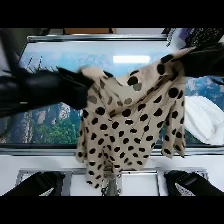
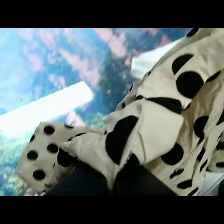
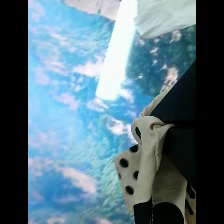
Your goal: Fold the clothes and pants, and hang the long-sleeved shirts on hangers.
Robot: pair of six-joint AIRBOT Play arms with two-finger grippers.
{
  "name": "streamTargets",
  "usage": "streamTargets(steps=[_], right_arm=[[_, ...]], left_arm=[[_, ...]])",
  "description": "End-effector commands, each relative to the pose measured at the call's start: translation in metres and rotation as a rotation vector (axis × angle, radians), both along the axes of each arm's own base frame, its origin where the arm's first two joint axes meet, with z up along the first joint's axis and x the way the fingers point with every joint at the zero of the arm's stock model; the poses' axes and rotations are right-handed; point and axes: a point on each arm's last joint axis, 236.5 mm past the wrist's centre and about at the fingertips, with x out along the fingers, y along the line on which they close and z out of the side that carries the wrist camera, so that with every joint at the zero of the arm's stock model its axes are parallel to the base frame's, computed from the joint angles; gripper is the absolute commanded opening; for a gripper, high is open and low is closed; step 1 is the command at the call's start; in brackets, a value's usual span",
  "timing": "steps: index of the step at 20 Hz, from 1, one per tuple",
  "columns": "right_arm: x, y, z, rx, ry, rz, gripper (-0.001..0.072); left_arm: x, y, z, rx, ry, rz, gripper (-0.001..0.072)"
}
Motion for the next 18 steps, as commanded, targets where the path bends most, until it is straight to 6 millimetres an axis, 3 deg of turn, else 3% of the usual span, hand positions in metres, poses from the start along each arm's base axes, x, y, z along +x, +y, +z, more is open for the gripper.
streamTargets(steps=[1,3,6,9,11,13,18], right_arm=[[0.027,-0.012,-0.104,-0.197,0.269,0.011,0.0008],[0.017,-0.020,-0.160,-0.246,0.414,0.004,0.0007],[-0.029,-0.027,-0.228,-0.274,0.617,0.016,0.0008],[-0.073,-0.036,-0.254,-0.270,0.717,0.015,0.0008],[-0.086,-0.041,-0.255,-0.274,0.717,0.013,0.0008],[-0.075,-0.044,-0.253,-0.272,0.660,-0.007,0.0008],[0.009,-0.046,-0.263,-0.186,0.441,-0.149,0.0009]], left_arm=[[0.006,0.012,-0.118,0.217,0.243,0.062,0.0009],[-0.008,0.013,-0.171,0.266,0.359,0.063,0.0009],[-0.059,0.000,-0.227,0.241,0.586,-0.017,0.0009],[-0.106,-0.024,-0.239,0.150,0.743,-0.161,0.0009],[-0.110,-0.023,-0.244,0.148,0.763,-0.166,0.0009],[-0.095,-0.029,-0.243,0.111,0.717,-0.135,0.0009],[-0.026,-0.033,-0.231,-0.050,0.571,0.021,0.0009]])
